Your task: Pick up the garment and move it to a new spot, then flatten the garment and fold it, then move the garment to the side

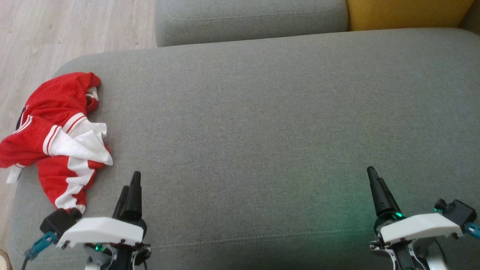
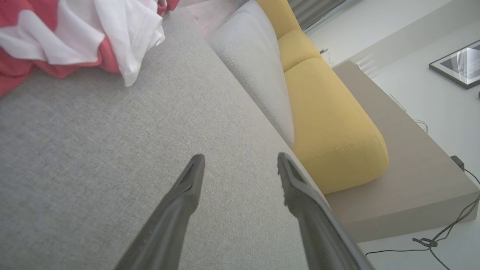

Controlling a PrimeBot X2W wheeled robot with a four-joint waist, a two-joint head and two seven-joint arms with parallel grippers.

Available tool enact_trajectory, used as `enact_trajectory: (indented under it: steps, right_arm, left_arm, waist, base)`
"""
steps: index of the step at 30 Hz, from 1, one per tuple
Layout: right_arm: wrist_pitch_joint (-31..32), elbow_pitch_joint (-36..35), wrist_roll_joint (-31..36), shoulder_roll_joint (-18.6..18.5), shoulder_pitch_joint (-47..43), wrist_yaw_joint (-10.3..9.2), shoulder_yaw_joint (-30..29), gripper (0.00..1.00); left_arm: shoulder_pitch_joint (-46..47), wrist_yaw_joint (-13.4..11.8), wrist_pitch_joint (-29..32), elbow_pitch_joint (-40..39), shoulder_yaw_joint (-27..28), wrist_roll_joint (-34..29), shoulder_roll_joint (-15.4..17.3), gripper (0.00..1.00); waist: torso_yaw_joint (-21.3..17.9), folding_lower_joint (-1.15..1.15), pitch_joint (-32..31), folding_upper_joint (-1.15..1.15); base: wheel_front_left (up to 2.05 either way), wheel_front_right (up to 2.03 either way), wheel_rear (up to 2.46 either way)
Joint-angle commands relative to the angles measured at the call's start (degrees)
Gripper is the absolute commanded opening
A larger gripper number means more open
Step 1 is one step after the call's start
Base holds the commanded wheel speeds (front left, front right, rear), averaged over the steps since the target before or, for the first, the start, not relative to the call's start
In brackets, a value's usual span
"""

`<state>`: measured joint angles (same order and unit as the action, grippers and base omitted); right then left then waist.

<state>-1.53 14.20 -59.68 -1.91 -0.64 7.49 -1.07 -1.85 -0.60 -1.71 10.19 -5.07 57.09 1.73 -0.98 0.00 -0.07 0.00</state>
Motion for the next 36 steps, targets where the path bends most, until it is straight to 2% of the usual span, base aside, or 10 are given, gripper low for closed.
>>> enact_trajectory:
  steps: [1,24,36]
  right_arm:
    - [-0.6,-2.4,1.1,-0.4,2.3,0.00,0.8,1.00]
    - [-4.7,-5.4,18.4,-0.6,2.4,0.00,3.5,1.00]
    - [-6.7,-6.2,27.0,-0.7,1.8,0.00,3.3,1.00]
  left_arm:
    - [3.0,-0.1,-0.6,-2.5,0.6,-1.1,0.9,1.00]
    - [3.6,-5.7,-4.6,-7.3,-5.7,-18.9,3.0,1.00]
    - [2.7,-8.3,-6.6,-8.2,-6.8,-26.4,3.3,1.00]
  waist:
    - [0.0,0.00,0.0,0.00]
    - [-0.3,0.00,-0.6,0.00]
    - [-0.5,0.00,-1.5,0.00]
  base:
    - [0.00,0.00,0.00]
    - [0.00,0.00,0.00]
    - [0.00,0.00,0.00]
